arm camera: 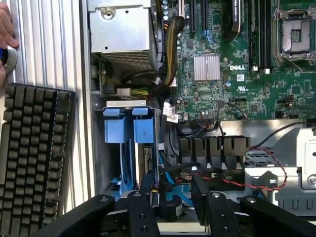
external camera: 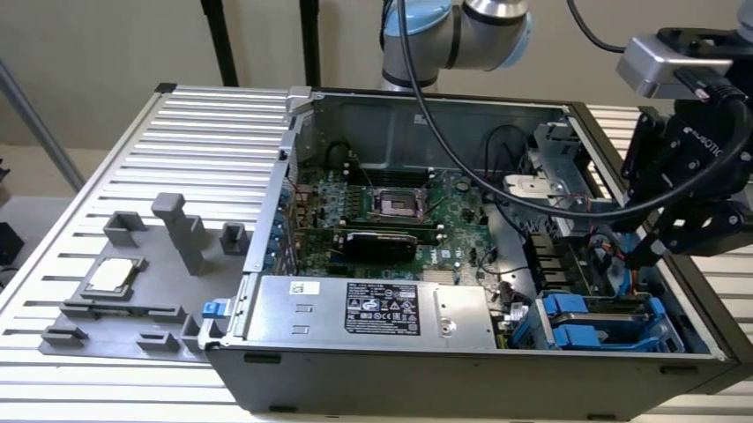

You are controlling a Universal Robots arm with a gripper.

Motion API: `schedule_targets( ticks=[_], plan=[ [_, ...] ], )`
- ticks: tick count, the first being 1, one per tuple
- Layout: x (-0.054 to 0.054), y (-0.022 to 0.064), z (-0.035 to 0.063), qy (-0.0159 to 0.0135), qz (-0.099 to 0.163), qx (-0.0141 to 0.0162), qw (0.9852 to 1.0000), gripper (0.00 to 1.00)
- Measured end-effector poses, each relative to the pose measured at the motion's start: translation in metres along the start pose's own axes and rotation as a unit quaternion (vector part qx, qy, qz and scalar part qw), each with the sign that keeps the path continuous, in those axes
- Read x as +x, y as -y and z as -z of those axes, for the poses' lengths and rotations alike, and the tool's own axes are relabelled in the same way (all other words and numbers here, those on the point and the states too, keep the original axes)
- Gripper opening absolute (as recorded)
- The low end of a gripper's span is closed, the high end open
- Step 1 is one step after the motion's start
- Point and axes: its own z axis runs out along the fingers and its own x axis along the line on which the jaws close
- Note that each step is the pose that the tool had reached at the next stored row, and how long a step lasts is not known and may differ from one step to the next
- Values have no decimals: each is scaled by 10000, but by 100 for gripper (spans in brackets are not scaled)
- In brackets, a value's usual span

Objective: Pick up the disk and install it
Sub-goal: 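Insert the first disk wire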

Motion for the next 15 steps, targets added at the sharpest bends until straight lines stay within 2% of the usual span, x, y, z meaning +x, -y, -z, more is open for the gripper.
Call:
schedule_targets(
  ticks=[1, 3, 10, 13, 15],
  plan=[
    [-15, 2, -7, -38, -1, 2, 10000, 45],
    [-43, 3, -30, -89, -3, 5, 10000, 45],
    [-89, 9, -118, -185, -5, 10, 9998, 45],
    [-101, 13, -118, -237, -5, 4, 9997, 45],
    [-109, 16, -118, -282, -6, -5, 9996, 45]
  ],
)
